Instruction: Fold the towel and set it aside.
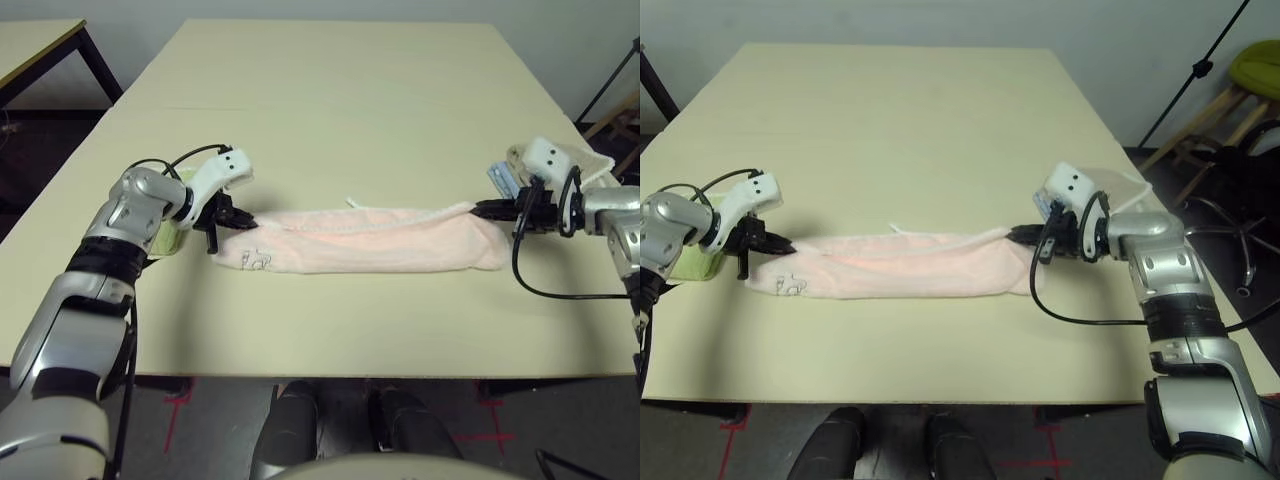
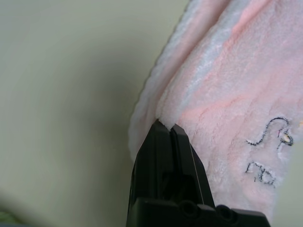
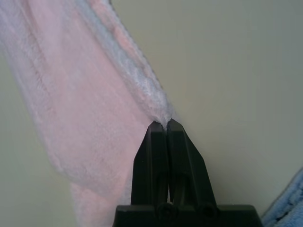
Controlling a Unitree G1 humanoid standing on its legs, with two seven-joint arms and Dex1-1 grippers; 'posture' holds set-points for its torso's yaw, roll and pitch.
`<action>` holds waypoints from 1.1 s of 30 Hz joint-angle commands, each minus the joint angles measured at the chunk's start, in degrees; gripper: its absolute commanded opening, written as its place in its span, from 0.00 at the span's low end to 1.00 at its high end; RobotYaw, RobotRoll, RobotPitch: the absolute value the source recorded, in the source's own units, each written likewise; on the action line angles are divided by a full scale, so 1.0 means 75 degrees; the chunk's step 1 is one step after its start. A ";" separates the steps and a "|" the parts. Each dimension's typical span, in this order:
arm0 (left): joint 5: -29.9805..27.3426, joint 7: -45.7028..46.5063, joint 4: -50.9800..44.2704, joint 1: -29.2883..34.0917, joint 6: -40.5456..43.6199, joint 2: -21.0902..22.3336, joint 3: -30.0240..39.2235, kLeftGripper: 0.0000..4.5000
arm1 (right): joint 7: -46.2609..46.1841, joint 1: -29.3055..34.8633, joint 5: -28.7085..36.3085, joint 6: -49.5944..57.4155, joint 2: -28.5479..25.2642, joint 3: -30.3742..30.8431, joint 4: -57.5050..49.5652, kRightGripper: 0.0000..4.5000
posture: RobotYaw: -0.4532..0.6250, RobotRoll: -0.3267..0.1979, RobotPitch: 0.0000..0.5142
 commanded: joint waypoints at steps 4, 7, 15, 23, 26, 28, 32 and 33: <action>0.0302 0.0192 0.0754 -0.0220 -0.0587 -0.0114 0.0034 0.01 | -0.0276 -0.0186 -0.0342 -0.0570 0.0180 0.0017 0.0633 0.00 | 0.55 0.62 0.21; 0.0447 0.0423 0.0890 -0.0245 -0.0745 -0.0182 0.0017 0.05 | -0.0713 -0.0264 -0.0622 -0.0969 0.0274 0.0055 0.0927 0.05 | 0.55 0.62 0.21; 0.0371 0.0662 0.0955 -0.0406 -0.0728 -0.0037 0.0310 0.61 | -0.1191 -0.0679 -0.0655 -0.1444 0.0414 -0.0214 0.1579 0.61 | 0.55 0.62 0.21; -0.0807 0.0496 -0.0548 -0.0282 0.0787 0.0188 0.1582 1.00 | -0.0768 -0.0947 0.0377 0.0029 -0.0036 -0.1164 0.0803 1.00 | 0.56 0.62 0.22; -0.1704 0.0562 -0.2085 0.0209 0.2329 -0.0034 0.2201 1.00 | -0.0905 -0.0535 0.1045 0.1151 0.0060 -0.1598 -0.0378 1.00 | 0.56 0.62 0.22; -0.2227 0.0769 -0.3046 0.0588 0.3266 -0.0243 0.2528 1.00 | -0.1071 -0.0166 0.1464 0.1916 0.0186 -0.1800 -0.1256 1.00 | 0.56 0.62 0.22; -0.3246 0.1778 -0.4635 0.1488 0.4826 -0.1139 0.3237 1.00 | -0.1849 0.0583 0.2515 0.3477 0.0873 -0.2311 -0.2943 1.00 | 0.55 0.62 0.22; -0.3369 0.1985 -0.4889 0.1674 0.5059 -0.1304 0.3301 1.00 | -0.2030 0.0748 0.2709 0.3764 0.1022 -0.2385 -0.3244 1.00 | 0.55 0.62 0.22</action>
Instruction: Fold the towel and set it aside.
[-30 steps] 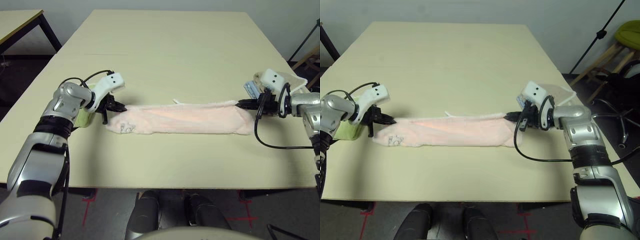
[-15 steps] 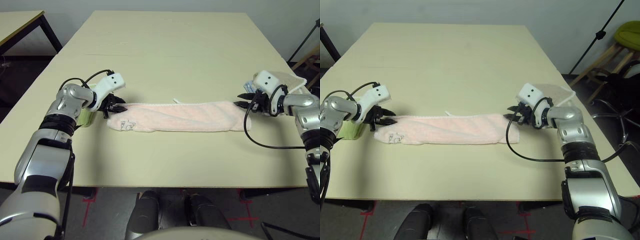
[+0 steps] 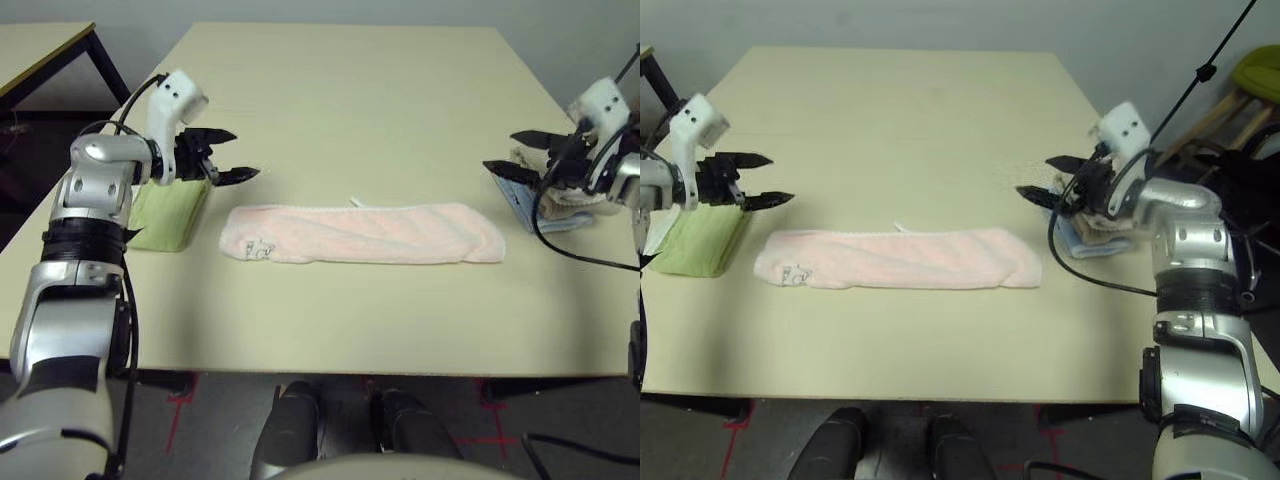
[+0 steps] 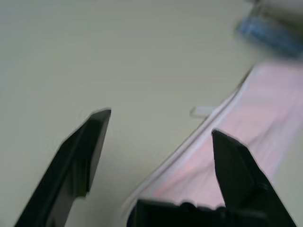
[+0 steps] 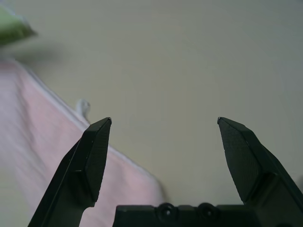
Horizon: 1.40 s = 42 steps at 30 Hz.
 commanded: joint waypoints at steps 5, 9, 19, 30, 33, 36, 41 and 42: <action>-0.0942 0.1295 -0.1726 0.1171 0.1405 -0.0898 0.0254 1.00 | -0.0822 0.1236 0.0928 0.1272 0.0611 -0.0292 -0.1676 1.00 | 0.55 0.62 0.21; -0.1104 0.1614 -0.1782 0.1336 0.1463 -0.1039 0.0265 1.00 | -0.0937 0.1485 0.1007 0.1147 0.0699 -0.0292 -0.1666 1.00 | 0.54 0.62 0.19; -0.1170 0.1936 -0.1513 0.1345 0.1245 -0.1173 0.0142 0.41 | -0.0957 0.1698 0.0824 0.0762 0.0861 -0.0041 -0.1505 0.28 | 0.54 0.62 0.18; -0.0355 0.2060 -0.0219 0.1455 0.0253 -0.1225 -0.0549 0.01 | -0.1293 0.1720 0.0074 -0.0116 0.1320 0.0701 -0.1142 0.00 | 0.54 0.62 0.17; -0.0070 0.1970 0.0006 0.1729 0.0045 -0.0964 -0.0726 0.01 | -0.1405 0.1986 -0.0293 -0.0478 0.1286 0.0872 -0.0939 0.00 | 0.54 0.62 0.17; -0.0022 0.1917 0.0152 0.1982 -0.0033 -0.0750 -0.0657 0.01 | -0.1546 0.2217 -0.0593 -0.0737 0.1276 0.0951 -0.0688 0.00 | 0.53 0.62 0.17; 0.0140 0.1836 0.0656 0.2316 -0.0284 -0.0341 -0.0560 0.01 | -0.1592 0.2469 -0.1074 -0.1197 0.1193 0.1162 -0.0031 0.00 | 0.54 0.62 0.17; 0.0162 0.1811 0.0753 0.2354 -0.0346 -0.0272 -0.0553 0.01 | -0.1584 0.2489 -0.1170 -0.1300 0.1166 0.1204 0.0112 0.00 | 0.54 0.62 0.17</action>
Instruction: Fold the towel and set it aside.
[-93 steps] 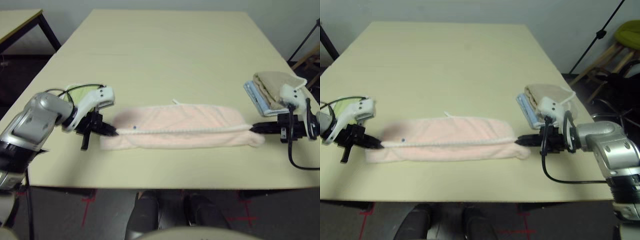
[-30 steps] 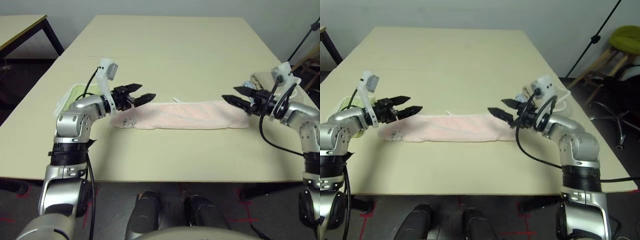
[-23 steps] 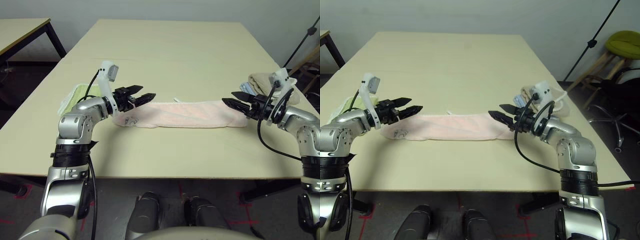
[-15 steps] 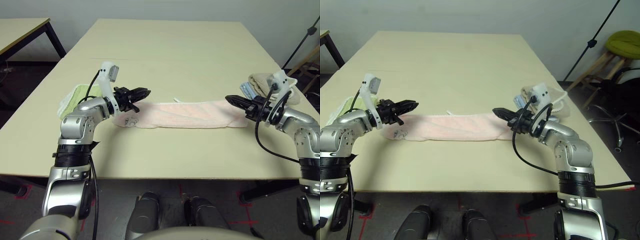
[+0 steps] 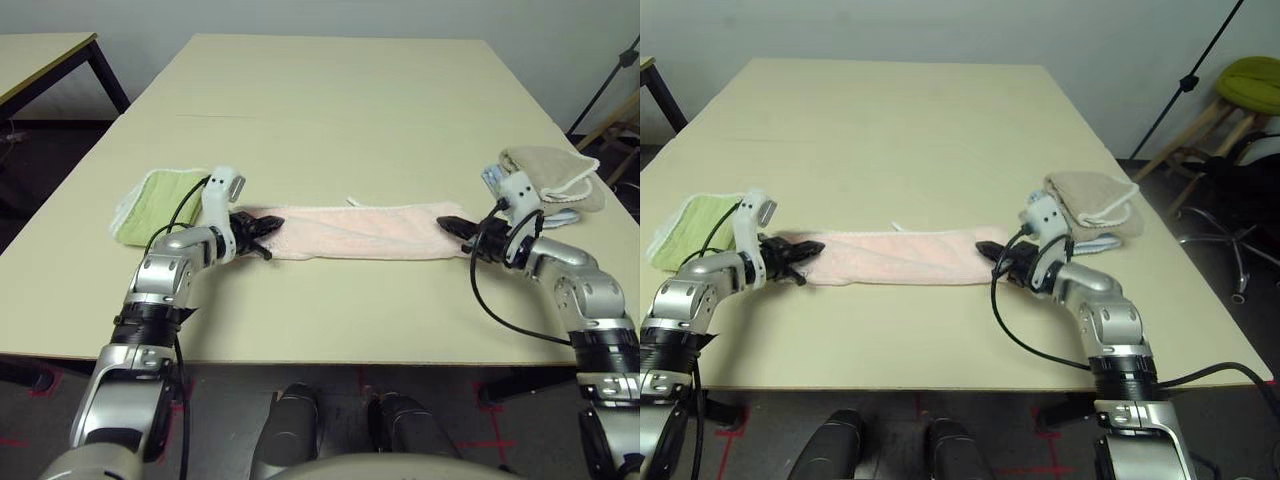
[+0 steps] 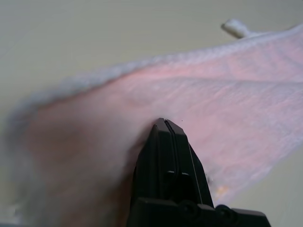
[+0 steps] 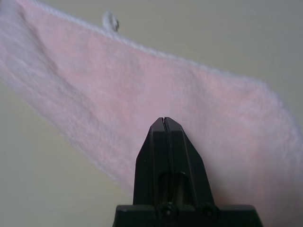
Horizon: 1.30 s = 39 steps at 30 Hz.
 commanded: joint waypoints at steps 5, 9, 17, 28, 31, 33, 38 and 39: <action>0.0249 -0.0205 0.0858 0.0162 -0.0467 0.0437 0.0130 0.01 | -0.0135 0.0028 -0.0888 -0.0850 -0.0262 0.0287 0.1390 0.00 | 0.54 0.62 0.17; 0.0285 -0.0357 0.1136 0.0031 -0.0603 0.0611 0.0119 0.01 | -0.0379 -0.0258 -0.1247 -0.1216 -0.0470 0.0260 0.2104 0.00 | 0.54 0.62 0.18; -0.0179 -0.1151 0.0691 0.0083 -0.0216 0.0958 0.0293 0.01 | 0.0705 -0.0199 0.0688 0.0144 -0.0935 -0.1117 0.1041 0.00 | 0.54 0.62 0.18; -0.0977 -0.2332 -0.0695 0.0023 -0.1085 0.1145 0.0794 0.66 | 0.0485 0.1352 0.3860 0.5880 -0.2290 -0.3646 -0.1114 0.67 | 0.53 0.62 0.20; -0.1198 -0.2714 -0.0904 -0.0001 -0.1198 0.1219 0.0832 0.89 | -0.0243 0.1613 0.3936 0.6915 -0.2314 -0.3991 -0.1477 0.93 | 0.53 0.62 0.21; -0.1389 -0.2992 -0.1056 -0.0025 -0.1181 0.1265 0.0843 0.99 | -0.0628 0.1490 0.4153 0.7763 -0.2100 -0.4385 -0.1441 1.00 | 0.53 0.62 0.22; -0.1619 -0.3756 -0.1225 -0.0065 -0.1248 0.1467 0.0736 0.99 | -0.1877 0.0756 0.4090 0.9205 -0.0960 -0.5334 -0.1476 1.00 | 0.53 0.62 0.22; -0.1657 -0.3892 -0.1250 -0.0058 -0.1184 0.1522 0.0705 0.99 | -0.2116 0.0651 0.4076 0.9282 -0.0738 -0.5428 -0.1502 1.00 | 0.53 0.62 0.22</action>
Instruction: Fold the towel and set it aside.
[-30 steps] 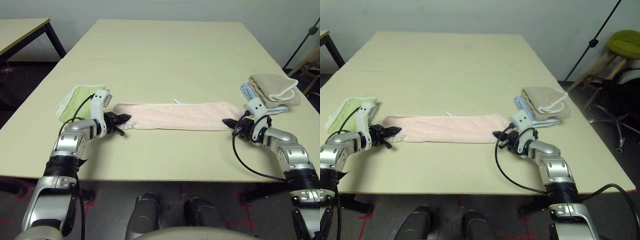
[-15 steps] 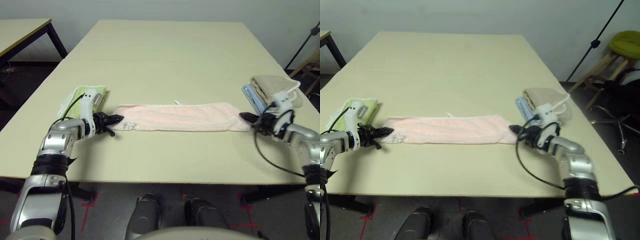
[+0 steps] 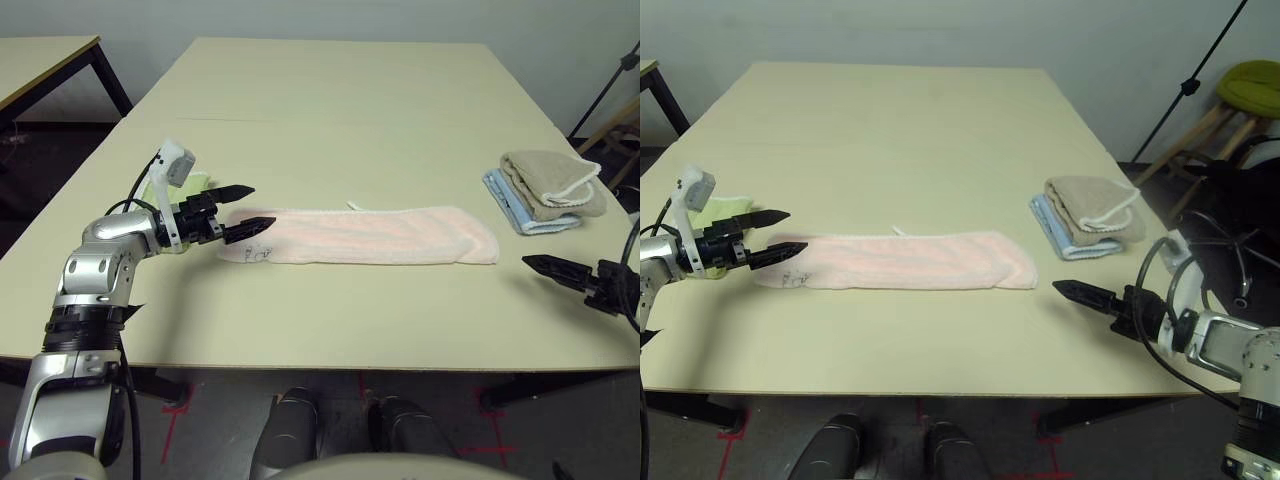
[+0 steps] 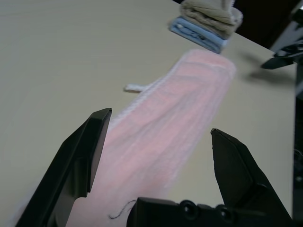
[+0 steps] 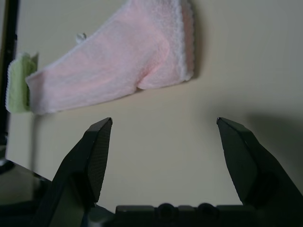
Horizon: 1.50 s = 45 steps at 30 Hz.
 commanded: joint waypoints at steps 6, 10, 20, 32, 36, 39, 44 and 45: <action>-0.0377 -0.0971 -0.0370 -0.0091 0.0010 0.0226 -0.0119 0.99 | -0.2077 -0.0872 -0.0308 0.0494 0.1965 -0.0737 -0.0566 1.00 | 0.53 0.62 0.21; -0.0391 -0.1020 -0.0459 -0.0128 0.0042 0.0220 -0.0179 0.99 | -0.3041 -0.1406 -0.0891 0.0247 0.2805 -0.0990 -0.0519 1.00 | 0.54 0.62 0.19; -0.0479 -0.0895 -0.0646 -0.0133 0.0307 0.0191 -0.0195 1.00 | -0.3705 -0.1919 -0.1293 0.0070 0.3596 -0.1195 -0.0490 0.96 | 0.55 0.62 0.17; -0.0456 -0.0789 -0.0629 -0.0153 0.0371 0.0127 -0.0227 1.00 | -0.4155 -0.1723 -0.1695 -0.1238 0.3767 -0.1050 -0.0333 0.03 | 0.55 0.62 0.16; -0.0452 -0.0761 -0.0625 -0.0147 0.0371 0.0119 -0.0236 1.00 | -0.4118 -0.1589 -0.1582 -0.1621 0.3691 -0.1038 -0.0376 0.01 | 0.55 0.62 0.16; -0.0445 -0.0750 -0.0628 -0.0140 0.0383 0.0125 -0.0248 1.00 | -0.3974 -0.1419 -0.1480 -0.1806 0.3517 -0.1004 -0.0542 0.01 | 0.55 0.62 0.16; -0.0465 -0.0753 -0.0643 -0.0127 0.0441 0.0158 -0.0261 1.00 | -0.3444 -0.1004 -0.1242 -0.1852 0.2648 -0.1006 -0.0686 0.01 | 0.54 0.62 0.17; -0.0463 -0.0767 -0.0638 -0.0125 0.0453 0.0170 -0.0266 1.00 | -0.3175 -0.0813 -0.1207 -0.1847 0.2322 -0.0844 -0.0734 0.01 | 0.53 0.62 0.18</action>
